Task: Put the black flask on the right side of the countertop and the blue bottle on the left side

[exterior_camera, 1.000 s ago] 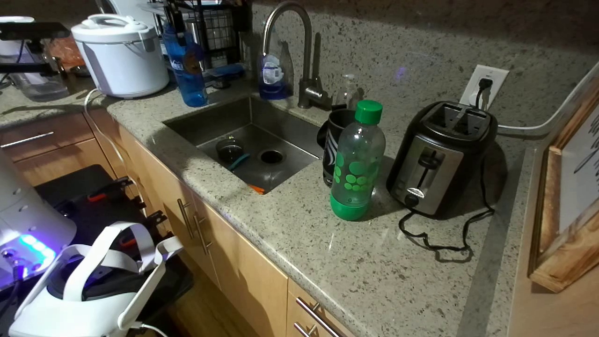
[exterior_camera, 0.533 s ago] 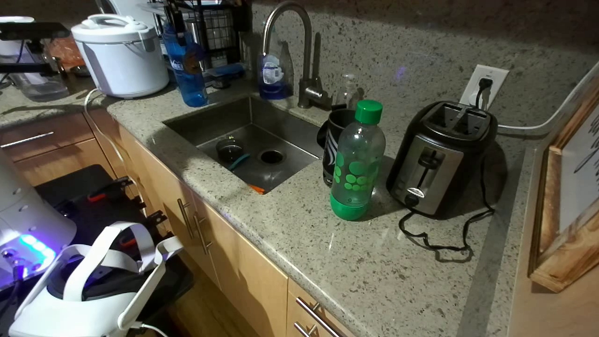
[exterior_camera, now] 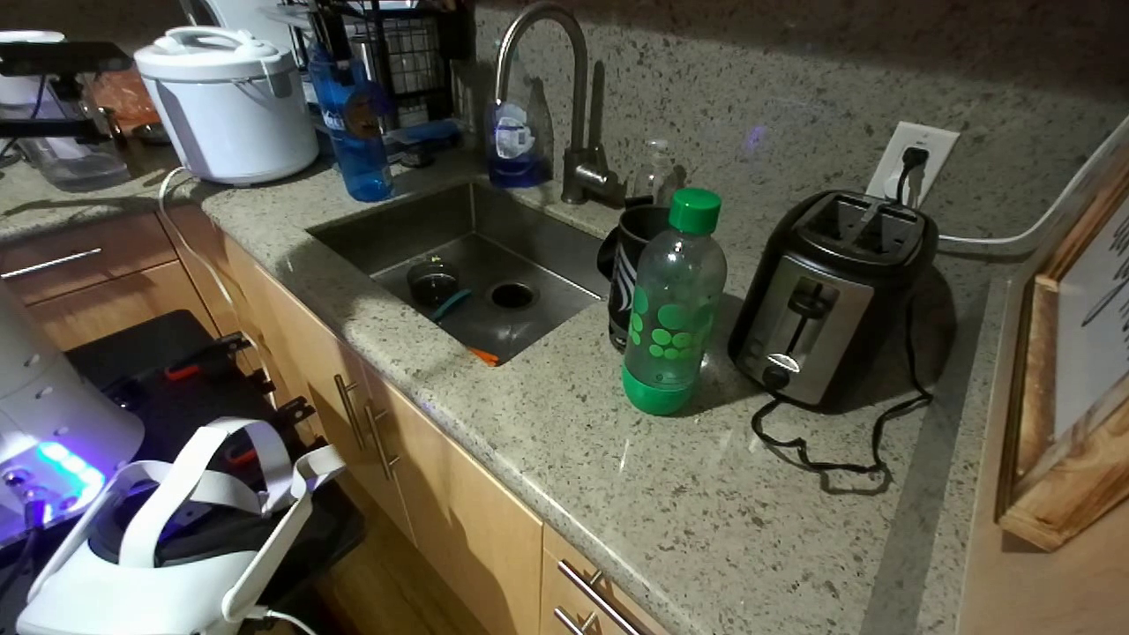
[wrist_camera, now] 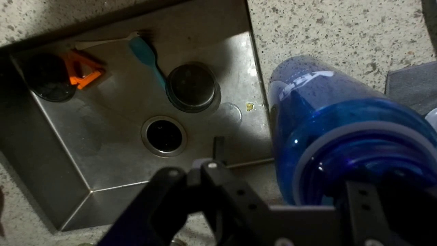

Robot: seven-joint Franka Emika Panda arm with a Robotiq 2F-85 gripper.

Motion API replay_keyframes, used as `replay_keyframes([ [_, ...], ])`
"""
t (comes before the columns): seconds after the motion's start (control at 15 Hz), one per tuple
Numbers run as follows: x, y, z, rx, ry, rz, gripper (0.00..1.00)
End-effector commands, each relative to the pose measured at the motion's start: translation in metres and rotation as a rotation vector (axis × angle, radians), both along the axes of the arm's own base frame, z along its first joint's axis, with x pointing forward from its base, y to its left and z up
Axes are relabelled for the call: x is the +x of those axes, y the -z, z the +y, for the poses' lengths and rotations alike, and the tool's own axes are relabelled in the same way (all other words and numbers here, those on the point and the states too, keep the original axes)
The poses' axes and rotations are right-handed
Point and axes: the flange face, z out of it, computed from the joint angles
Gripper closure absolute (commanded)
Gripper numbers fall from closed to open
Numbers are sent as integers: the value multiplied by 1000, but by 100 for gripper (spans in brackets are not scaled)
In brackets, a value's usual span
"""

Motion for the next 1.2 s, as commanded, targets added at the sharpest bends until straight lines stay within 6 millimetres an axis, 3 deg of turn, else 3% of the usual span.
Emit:
replay_keyframes([
  [0.0,3,-4,-1,23,-6,3,28],
  [0.27,2,-7,-1,30,-3,-5,34],
  [0.67,3,-33,3,51,-6,-65,30],
  [1.0,5,-57,7,65,-14,-116,15],
  [1.07,5,-60,7,68,-16,-123,8],
  [1.13,5,-63,8,69,-18,-131,9],
])
